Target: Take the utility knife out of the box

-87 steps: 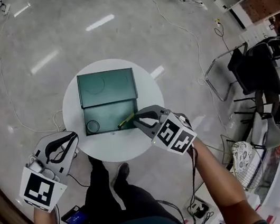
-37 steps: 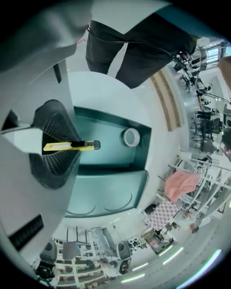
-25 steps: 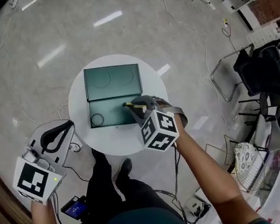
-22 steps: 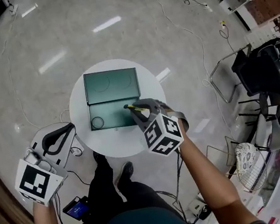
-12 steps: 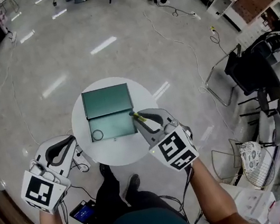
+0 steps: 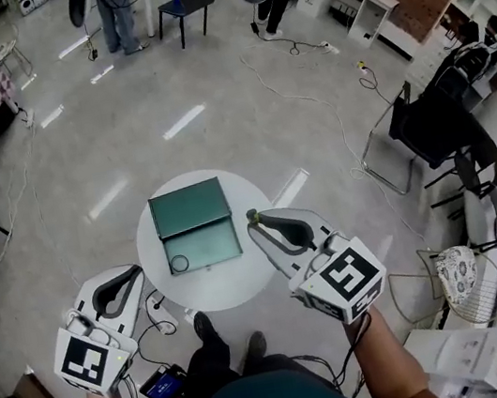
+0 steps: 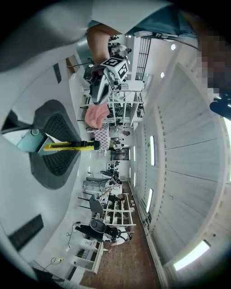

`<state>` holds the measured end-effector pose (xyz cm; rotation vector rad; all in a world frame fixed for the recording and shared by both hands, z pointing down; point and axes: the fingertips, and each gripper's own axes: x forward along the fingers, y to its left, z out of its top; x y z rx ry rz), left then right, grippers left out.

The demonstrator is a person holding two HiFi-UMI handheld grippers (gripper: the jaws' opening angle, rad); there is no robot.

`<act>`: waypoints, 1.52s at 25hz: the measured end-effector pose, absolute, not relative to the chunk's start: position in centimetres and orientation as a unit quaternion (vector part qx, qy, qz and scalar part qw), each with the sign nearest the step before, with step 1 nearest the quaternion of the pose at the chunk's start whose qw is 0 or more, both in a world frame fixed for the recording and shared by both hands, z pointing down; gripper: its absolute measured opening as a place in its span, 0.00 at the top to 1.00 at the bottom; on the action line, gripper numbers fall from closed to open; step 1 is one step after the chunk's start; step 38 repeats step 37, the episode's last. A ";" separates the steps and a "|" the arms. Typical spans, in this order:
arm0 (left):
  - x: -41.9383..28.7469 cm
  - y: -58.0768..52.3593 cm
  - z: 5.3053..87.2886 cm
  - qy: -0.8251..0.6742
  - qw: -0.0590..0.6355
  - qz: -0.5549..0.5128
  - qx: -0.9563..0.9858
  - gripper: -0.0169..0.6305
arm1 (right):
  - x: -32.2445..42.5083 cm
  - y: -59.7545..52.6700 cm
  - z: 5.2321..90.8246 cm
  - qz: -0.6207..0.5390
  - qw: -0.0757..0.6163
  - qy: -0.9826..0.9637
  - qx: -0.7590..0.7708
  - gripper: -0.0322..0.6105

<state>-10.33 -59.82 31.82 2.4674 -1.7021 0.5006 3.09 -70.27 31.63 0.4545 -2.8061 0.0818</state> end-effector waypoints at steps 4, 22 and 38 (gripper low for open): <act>-10.2 -58.4 31.5 -0.553 0.038 0.164 0.816 0.94 | 4.1 -68.4 29.7 0.073 0.100 -0.980 0.157 0.83; -9.0 -56.5 29.5 -0.541 0.013 0.162 0.825 0.94 | 7.7 -66.1 25.9 0.091 0.033 -0.978 0.183 0.83; -9.1 -58.0 28.5 -0.525 0.013 0.167 0.835 0.94 | 6.9 -67.0 25.6 0.100 0.040 -0.976 0.187 0.83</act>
